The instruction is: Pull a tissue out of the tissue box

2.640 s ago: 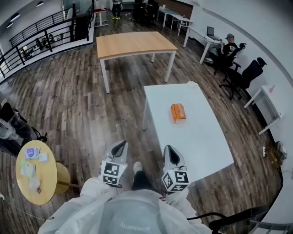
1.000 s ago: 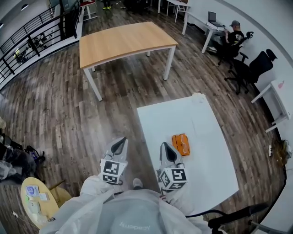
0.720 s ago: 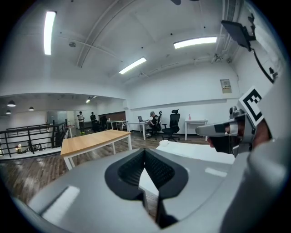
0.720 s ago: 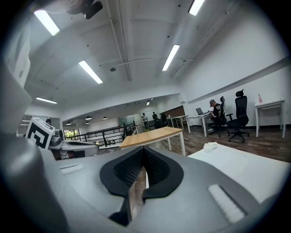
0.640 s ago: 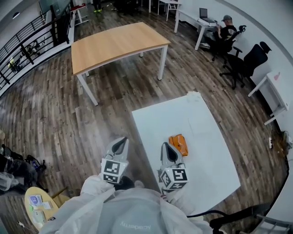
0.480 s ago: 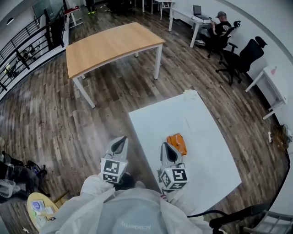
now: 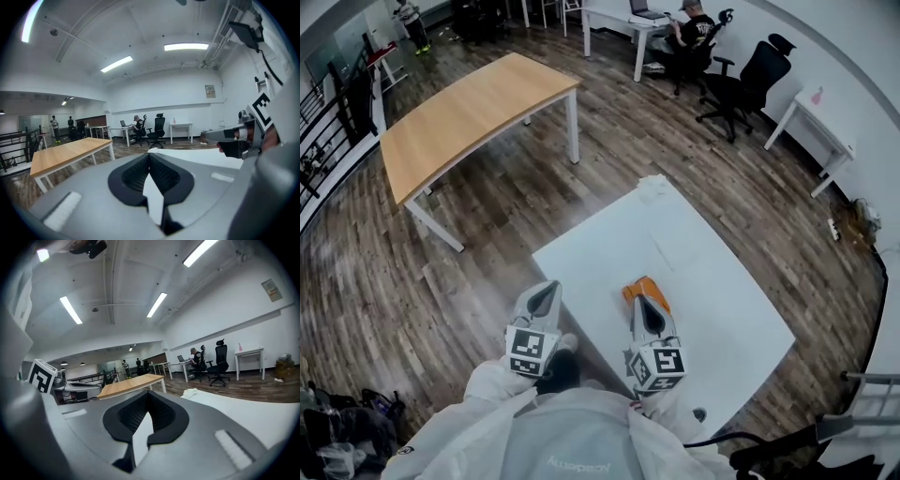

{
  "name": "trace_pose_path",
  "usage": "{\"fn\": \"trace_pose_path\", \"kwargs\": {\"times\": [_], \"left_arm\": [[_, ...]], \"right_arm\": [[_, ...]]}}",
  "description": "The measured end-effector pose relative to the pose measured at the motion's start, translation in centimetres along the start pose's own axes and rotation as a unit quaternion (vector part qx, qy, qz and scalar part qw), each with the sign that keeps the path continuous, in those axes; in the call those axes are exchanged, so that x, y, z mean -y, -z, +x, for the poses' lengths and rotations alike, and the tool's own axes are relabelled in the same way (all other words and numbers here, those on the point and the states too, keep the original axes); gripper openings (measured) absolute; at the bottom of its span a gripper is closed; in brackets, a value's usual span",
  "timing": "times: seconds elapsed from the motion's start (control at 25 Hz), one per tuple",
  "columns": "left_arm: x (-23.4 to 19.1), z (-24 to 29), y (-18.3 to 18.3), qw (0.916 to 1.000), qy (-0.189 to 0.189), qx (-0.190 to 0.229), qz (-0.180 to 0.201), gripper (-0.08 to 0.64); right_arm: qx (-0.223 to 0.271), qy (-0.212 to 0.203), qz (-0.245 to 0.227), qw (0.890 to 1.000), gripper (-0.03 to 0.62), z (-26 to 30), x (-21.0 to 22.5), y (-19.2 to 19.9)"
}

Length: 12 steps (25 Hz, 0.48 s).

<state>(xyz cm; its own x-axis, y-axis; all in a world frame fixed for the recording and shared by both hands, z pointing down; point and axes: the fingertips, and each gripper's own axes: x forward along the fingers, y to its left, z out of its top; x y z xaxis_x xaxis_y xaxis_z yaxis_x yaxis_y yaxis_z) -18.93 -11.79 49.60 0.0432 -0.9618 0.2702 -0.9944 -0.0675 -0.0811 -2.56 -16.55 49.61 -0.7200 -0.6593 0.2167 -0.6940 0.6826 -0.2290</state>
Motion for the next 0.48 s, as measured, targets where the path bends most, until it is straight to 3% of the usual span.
{"fn": "trace_pose_path", "kwargs": {"times": [0.24, 0.48], "left_arm": [[-0.2, 3.9, -1.5, 0.9982, 0.058, 0.009, 0.015, 0.000], [1.9, 8.0, -2.8, 0.9888, 0.145, 0.017, 0.032, 0.000]], "right_arm": [[0.014, 0.061, 0.006, 0.998, 0.002, 0.3, 1.6, -1.1], [0.027, 0.147, 0.021, 0.989, 0.002, -0.9, 3.9, -1.7]]}}
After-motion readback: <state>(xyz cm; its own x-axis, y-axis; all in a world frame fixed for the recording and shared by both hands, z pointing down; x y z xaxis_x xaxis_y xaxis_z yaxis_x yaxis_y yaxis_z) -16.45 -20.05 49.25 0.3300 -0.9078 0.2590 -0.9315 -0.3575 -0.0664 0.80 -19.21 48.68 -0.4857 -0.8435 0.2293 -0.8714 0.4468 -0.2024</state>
